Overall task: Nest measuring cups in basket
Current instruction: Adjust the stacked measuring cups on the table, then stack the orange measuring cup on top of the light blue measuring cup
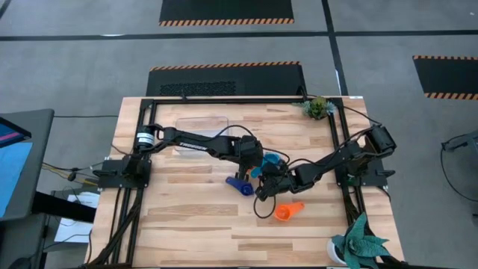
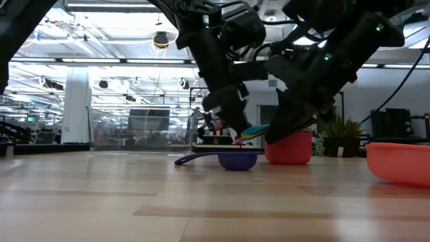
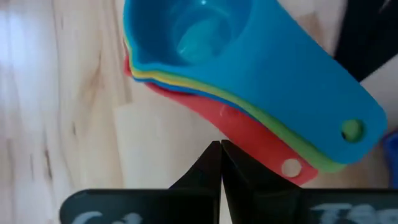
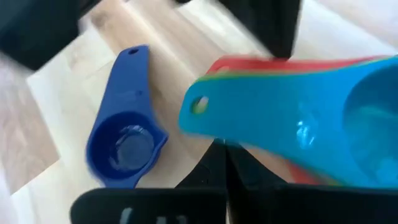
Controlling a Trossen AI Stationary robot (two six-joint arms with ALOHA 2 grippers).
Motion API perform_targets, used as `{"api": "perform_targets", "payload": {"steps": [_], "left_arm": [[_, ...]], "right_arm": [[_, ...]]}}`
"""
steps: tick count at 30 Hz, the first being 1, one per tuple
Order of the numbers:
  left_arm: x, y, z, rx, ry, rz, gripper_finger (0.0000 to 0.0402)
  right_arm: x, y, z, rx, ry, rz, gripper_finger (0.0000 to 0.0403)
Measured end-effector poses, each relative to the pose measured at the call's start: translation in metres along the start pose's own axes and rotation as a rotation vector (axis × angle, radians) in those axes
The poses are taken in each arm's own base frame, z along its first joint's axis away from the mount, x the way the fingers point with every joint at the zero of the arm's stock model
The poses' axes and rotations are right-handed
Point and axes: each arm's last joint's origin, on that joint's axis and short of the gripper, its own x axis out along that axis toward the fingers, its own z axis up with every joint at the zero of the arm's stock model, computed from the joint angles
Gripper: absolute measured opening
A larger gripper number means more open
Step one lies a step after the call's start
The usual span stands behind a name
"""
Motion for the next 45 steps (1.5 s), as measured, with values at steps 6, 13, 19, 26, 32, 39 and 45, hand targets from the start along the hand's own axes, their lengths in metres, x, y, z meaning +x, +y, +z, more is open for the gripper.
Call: {"api": "perform_targets", "payload": {"steps": [6,13,19,26,32,39,45], "left_arm": [[-0.002,-0.008,0.002,-0.005,0.002,-0.024,0.0],[-0.011,-0.006,0.004,0.004,0.003,0.001,0.0],[-0.007,0.001,-0.003,0.013,0.029,0.015,0.0],[-0.005,0.0,0.0,-0.026,-0.024,-0.035,0.0],[-0.008,-0.001,0.003,-0.027,-0.023,-0.02,0.0],[-0.009,0.007,-0.003,-0.032,0.043,0.08,0.0],[-0.035,0.014,-0.008,-0.049,0.116,0.16,0.0]], "right_arm": [[0.003,-0.004,0.004,0.01,-0.006,-0.019,0.0007],[0.0,-0.001,0.0,0.019,-0.016,-0.014,0.0007],[-0.001,0.001,0.0,0.019,-0.034,-0.014,0.0004],[0.003,-0.004,0.007,0.034,-0.06,-0.034,0.0005],[0.0,0.0,0.004,0.029,-0.055,-0.016,0.0011],[-0.012,0.013,-0.008,0.022,-0.048,0.046,0.0005],[-0.04,0.02,-0.008,-0.009,-0.044,0.099,0.001]]}}
